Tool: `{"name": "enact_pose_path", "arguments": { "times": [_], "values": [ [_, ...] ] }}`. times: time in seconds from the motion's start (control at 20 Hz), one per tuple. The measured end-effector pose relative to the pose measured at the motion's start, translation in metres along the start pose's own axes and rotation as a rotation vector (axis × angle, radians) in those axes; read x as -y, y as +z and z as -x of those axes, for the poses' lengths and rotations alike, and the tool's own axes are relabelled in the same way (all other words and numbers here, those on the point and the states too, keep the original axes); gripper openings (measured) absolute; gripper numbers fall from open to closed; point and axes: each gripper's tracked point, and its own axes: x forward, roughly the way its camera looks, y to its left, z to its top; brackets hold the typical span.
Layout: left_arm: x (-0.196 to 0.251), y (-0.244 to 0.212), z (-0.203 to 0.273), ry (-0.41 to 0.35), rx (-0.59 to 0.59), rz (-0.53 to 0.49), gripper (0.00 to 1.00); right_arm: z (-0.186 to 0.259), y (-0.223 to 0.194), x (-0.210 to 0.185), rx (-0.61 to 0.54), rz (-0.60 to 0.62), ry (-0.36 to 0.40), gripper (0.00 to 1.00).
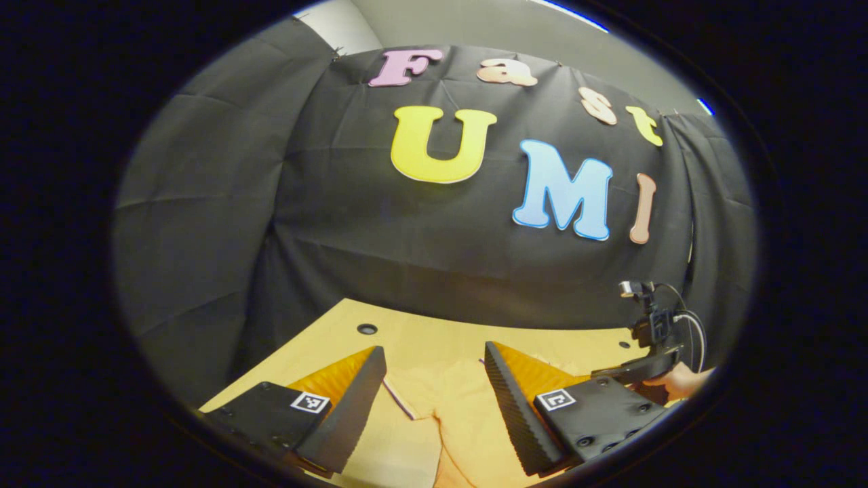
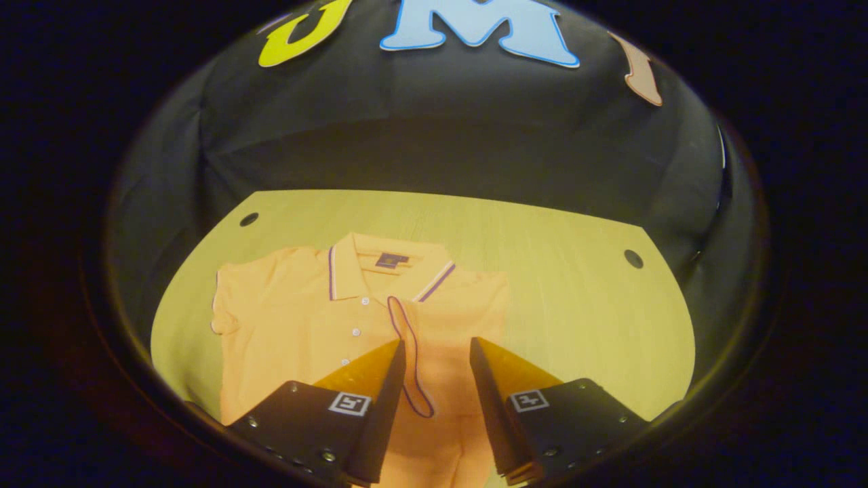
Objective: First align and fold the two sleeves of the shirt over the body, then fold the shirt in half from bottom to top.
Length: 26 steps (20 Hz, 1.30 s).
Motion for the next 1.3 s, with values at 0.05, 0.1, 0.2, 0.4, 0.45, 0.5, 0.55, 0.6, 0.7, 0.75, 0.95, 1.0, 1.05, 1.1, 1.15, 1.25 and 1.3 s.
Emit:
{"name": "enact_pose_path", "arguments": {
  "times": [0.05, 0.1, 0.2, 0.4, 0.45, 0.5, 0.55, 0.6, 0.7, 0.75, 0.95, 1.0, 1.05, 1.1, 1.15, 1.25, 1.3],
  "values": [
    [-0.003, -0.005, -0.008, -0.011, -0.01, 0.002, 0.94, 0.01, 0.003, 0.0, 0.018, -0.002, -0.008, 0.62],
    [-0.005, -0.008, -0.017, -0.019, -0.016, 0.007, 0.94, 0.022, 0.006, 0.0, 0.039, 0.002, -0.015, 0.66],
    [-0.011, -0.018, -0.032, -0.016, -0.03, 0.014, 0.94, 0.043, 0.015, 0.001, 0.085, 0.012, -0.031, 0.8],
    [-0.025, -0.046, -0.057, 0.02, -0.072, 0.051, 0.94, 0.088, 0.029, -0.001, 0.182, 0.017, -0.037, 0.81],
    [-0.029, -0.05, -0.061, 0.033, -0.081, 0.067, 0.94, 0.099, 0.033, -0.002, 0.206, 0.015, -0.033, 0.81],
    [-0.033, -0.056, -0.064, 0.045, -0.086, 0.08, 0.94, 0.109, 0.035, -0.005, 0.228, 0.013, -0.03, 0.8],
    [-0.036, -0.06, -0.069, 0.057, -0.093, 0.089, 0.94, 0.121, 0.037, -0.006, 0.252, 0.01, -0.025, 0.8],
    [-0.039, -0.063, -0.073, 0.068, -0.098, 0.093, 0.95, 0.131, 0.039, -0.008, 0.275, 0.008, -0.019, 0.8],
    [-0.045, -0.071, -0.086, 0.088, -0.112, 0.085, 0.95, 0.151, 0.042, -0.014, 0.318, 0.001, 0.009, 0.8],
    [-0.049, -0.076, -0.092, 0.099, -0.122, 0.077, 0.95, 0.16, 0.042, -0.015, 0.33, -0.003, 0.02, 0.8],
    [-0.064, -0.099, -0.124, 0.12, -0.173, 0.046, 0.95, 0.185, 0.031, -0.021, 0.349, -0.054, 0.052, 0.8],
    [-0.066, -0.106, -0.128, 0.121, -0.189, 0.04, 0.96, 0.188, 0.028, -0.02, 0.348, -0.054, 0.052, 0.8],
    [-0.067, -0.113, -0.133, 0.122, -0.203, 0.036, 0.95, 0.19, 0.024, -0.017, 0.344, -0.047, 0.045, 0.8],
    [-0.069, -0.118, -0.139, 0.121, -0.214, 0.036, 0.94, 0.192, 0.019, -0.016, 0.331, -0.044, 0.042, 0.76],
    [-0.07, -0.124, -0.144, 0.121, -0.225, 0.037, 0.94, 0.195, 0.014, -0.016, 0.319, -0.051, 0.046, 0.8],
    [-0.073, -0.134, -0.153, 0.123, -0.249, 0.038, 0.95, 0.198, 0.008, -0.019, 0.305, -0.072, 0.056, 0.8],
    [-0.075, -0.138, -0.158, 0.122, -0.258, 0.04, 0.94, 0.199, 0.005, -0.018, 0.3, -0.076, 0.056, 0.8]
  ]
}}
